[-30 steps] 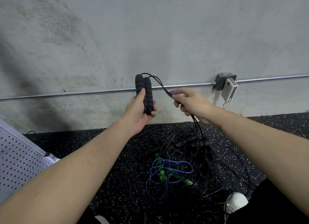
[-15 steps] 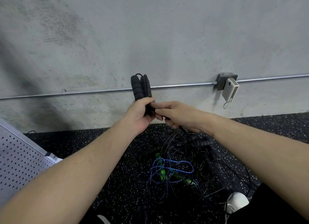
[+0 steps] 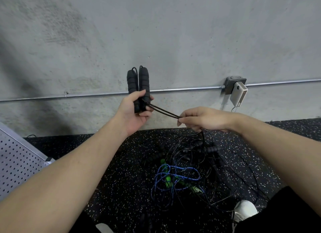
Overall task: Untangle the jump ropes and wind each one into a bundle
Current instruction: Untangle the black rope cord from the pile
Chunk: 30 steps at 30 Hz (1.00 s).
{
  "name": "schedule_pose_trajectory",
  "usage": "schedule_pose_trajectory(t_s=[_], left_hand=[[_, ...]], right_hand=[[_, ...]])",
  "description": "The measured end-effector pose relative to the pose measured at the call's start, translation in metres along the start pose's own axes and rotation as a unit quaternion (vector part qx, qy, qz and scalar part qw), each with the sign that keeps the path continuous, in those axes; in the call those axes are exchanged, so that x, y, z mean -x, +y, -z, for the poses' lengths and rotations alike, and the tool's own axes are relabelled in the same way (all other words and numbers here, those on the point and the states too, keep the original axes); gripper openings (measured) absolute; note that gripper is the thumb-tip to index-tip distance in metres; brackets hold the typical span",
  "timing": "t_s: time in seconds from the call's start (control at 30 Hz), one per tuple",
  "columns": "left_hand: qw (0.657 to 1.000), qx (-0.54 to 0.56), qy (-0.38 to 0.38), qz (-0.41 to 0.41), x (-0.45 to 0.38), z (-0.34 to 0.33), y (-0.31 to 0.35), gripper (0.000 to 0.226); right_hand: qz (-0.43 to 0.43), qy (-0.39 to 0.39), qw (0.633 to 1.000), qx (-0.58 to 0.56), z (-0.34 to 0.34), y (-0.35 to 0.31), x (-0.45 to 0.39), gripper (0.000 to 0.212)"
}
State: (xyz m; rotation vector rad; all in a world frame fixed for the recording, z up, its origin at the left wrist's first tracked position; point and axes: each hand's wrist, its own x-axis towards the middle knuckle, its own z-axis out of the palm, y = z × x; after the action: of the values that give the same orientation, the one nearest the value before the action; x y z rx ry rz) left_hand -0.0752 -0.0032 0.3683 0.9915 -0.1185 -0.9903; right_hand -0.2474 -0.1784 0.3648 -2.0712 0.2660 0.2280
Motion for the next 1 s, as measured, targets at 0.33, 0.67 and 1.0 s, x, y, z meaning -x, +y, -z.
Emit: schedule_pose_trajectory(t_s=[0.33, 0.67, 1.0], left_hand=[[0.984, -0.092, -0.131, 0.077, 0.021, 0.004, 0.003, 0.027], [0.886, -0.265, -0.329, 0.191, 0.027, 0.007, -0.009, 0.086], [0.772, -0.544, -0.263, 0.200, 0.028, -0.008, -0.040, 0.055]], right_hand=[[-0.016, 0.078, 0.997, -0.011, 0.022, 0.017, 0.011, 0.026], [-0.071, 0.198, 0.978, 0.002, 0.014, 0.008, 0.000, 0.032], [-0.067, 0.141, 0.988, -0.008, 0.007, 0.001, -0.005, 0.014]])
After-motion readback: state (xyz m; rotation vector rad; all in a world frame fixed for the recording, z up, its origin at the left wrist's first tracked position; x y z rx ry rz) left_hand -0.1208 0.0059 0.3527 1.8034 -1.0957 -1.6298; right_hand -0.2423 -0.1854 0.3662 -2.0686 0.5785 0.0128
